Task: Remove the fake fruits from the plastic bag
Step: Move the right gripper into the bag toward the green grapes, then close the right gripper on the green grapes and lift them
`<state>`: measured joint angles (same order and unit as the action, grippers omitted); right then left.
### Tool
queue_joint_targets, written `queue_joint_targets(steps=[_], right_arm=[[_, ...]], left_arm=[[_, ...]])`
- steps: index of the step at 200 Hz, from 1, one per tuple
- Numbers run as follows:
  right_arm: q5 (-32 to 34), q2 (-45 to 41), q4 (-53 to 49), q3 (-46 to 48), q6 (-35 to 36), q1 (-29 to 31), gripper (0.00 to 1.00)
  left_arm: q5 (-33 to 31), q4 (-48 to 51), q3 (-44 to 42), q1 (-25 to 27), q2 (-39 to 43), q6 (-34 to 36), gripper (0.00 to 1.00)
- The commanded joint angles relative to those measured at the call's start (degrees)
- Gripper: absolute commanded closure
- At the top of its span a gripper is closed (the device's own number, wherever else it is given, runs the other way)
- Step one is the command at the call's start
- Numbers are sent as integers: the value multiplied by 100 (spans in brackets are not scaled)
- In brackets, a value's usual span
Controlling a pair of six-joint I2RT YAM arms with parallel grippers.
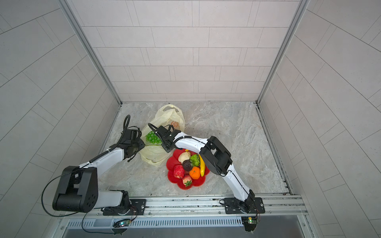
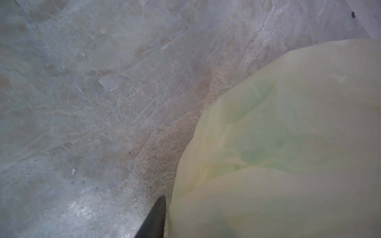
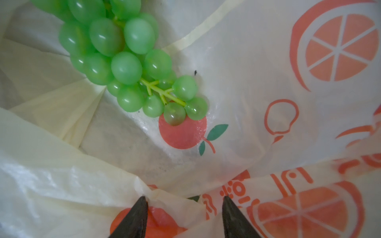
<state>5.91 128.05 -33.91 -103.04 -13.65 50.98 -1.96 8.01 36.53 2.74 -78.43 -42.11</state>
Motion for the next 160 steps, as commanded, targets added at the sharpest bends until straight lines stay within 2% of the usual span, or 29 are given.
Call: queue_joint_targets(steps=[1, 34, 64, 82, 123, 139, 160], right_arm=[[168, 109, -151, 22, 95, -48, 43], [160, 90, -134, 81, 214, -61, 43], [263, 27, -49, 199, 309, -78, 36], [248, 11, -59, 93, 306, -148, 36], [-390, -227, 138, -104, 252, -352, 37], [-728, -190, 148, -338, 313, -335, 30], [-645, -52, 260, -602, 458, -299, 16]], left_arm=[[261, -92, -59, -121, -223, -123, 70], [428, 48, 69, -114, -648, -86, 78], [-142, 425, 290, 194, -564, 139, 78], [-219, 425, 324, 330, -571, 208, 78], [-123, 431, 408, 341, -842, 171, 79], [-73, 360, 366, 337, -785, 135, 80], [-102, 324, 315, 332, -670, 133, 80]])
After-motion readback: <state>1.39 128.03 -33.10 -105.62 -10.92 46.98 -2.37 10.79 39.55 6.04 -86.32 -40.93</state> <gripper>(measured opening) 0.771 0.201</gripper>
